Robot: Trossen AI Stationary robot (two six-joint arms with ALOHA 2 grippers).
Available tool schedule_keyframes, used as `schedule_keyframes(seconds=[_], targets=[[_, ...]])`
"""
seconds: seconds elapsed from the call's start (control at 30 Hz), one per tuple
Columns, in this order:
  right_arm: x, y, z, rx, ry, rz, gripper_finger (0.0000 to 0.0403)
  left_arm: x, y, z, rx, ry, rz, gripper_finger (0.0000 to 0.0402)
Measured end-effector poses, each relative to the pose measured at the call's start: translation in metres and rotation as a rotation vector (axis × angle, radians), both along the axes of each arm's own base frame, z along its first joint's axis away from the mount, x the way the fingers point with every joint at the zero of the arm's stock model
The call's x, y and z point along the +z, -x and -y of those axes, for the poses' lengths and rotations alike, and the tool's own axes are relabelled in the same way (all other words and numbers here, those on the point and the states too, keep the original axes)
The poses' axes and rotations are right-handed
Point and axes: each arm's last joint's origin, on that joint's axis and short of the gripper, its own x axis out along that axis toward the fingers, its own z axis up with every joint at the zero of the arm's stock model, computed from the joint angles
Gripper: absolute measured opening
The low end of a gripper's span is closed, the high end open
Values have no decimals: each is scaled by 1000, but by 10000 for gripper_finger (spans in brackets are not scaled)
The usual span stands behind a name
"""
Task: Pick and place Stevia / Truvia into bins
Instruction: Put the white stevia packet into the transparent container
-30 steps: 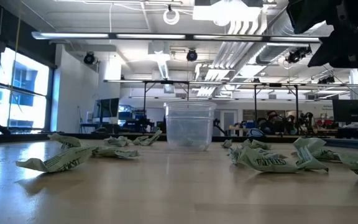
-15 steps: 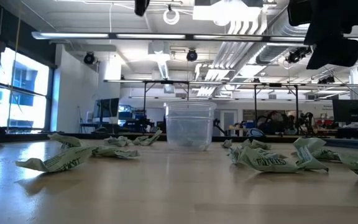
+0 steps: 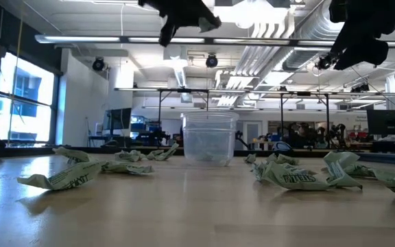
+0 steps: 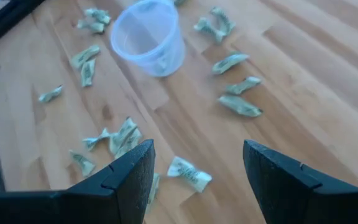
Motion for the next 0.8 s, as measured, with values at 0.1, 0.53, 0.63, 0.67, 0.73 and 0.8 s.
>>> schedule_keyframes(seconds=[0.1, 0.53, 0.63, 0.67, 0.73, 0.8], targets=[[0, 2, 6, -48, 27, -5, 236, -13, -7, -14, 4, 13, -42, 23], [-2, 5, 21, -187, 19, -38, 236, -92, -31, -63, -119, 137, -316, 35], [-2, 5, 23, -202, 27, -38, 236, -106, -34, -62, -143, 163, -356, 37], [-2, 5, 23, -209, 34, -37, 236, -108, -36, -62, -146, 171, -349, 42], [-2, 5, 25, -228, 54, -37, 236, -109, -37, -60, -154, 181, -355, 57], [-2, 5, 26, -247, 81, -36, 236, -109, -37, -57, -162, 182, -358, 77]])
